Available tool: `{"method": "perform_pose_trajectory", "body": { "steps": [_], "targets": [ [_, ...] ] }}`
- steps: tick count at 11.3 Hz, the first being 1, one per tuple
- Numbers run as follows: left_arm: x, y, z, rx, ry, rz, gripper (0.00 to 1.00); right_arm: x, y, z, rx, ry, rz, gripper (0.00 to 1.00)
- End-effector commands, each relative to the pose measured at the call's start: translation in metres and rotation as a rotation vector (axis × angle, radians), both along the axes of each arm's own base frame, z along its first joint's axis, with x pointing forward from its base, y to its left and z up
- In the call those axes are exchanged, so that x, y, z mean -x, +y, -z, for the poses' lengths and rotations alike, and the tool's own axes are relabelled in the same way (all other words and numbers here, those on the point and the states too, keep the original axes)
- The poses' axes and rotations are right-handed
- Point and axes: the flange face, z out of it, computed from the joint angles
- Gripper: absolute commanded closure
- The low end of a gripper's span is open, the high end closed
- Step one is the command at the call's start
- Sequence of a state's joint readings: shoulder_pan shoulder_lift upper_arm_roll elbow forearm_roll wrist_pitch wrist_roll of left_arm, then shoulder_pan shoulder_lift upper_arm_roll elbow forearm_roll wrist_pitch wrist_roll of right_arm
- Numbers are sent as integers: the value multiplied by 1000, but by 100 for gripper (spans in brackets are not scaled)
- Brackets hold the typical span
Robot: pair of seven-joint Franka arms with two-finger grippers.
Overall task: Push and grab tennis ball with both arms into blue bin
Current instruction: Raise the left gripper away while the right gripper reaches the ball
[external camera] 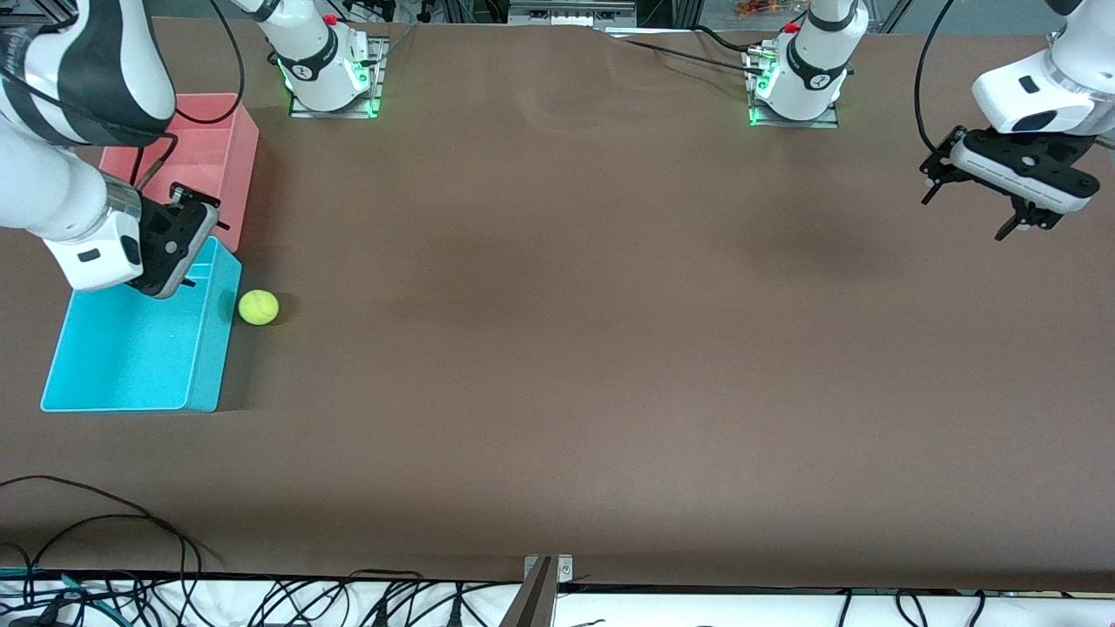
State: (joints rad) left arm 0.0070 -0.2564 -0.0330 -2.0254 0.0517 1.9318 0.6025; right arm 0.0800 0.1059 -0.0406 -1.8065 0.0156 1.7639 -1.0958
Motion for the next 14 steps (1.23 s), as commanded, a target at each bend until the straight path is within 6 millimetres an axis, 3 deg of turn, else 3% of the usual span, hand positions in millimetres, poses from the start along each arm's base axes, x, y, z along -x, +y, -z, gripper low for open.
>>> {"method": "perform_pose_trajectory", "body": {
  "steps": [1, 2, 5, 10, 11, 14],
  "targets": [
    [3, -7, -23, 40, 46, -144, 0, 23, -6, 32, -8, -38, -176, 0],
    [4, -8, -32, 42, 57, -170, 0, 27, -6, 46, -16, -29, -231, 0],
    [6, -10, -48, 44, 120, -286, 0, 28, -4, 60, -20, -53, -357, 0],
    [-3, -41, -79, 33, 195, -450, 0, 49, -4, 114, -18, -69, -384, 0],
    [-2, -55, -86, 30, 190, -450, 0, 55, -5, 125, -18, -75, -386, 0],
    [-5, -73, -83, 30, 217, -526, 0, 71, -7, 152, -20, -80, -401, 0]
  ]
}}
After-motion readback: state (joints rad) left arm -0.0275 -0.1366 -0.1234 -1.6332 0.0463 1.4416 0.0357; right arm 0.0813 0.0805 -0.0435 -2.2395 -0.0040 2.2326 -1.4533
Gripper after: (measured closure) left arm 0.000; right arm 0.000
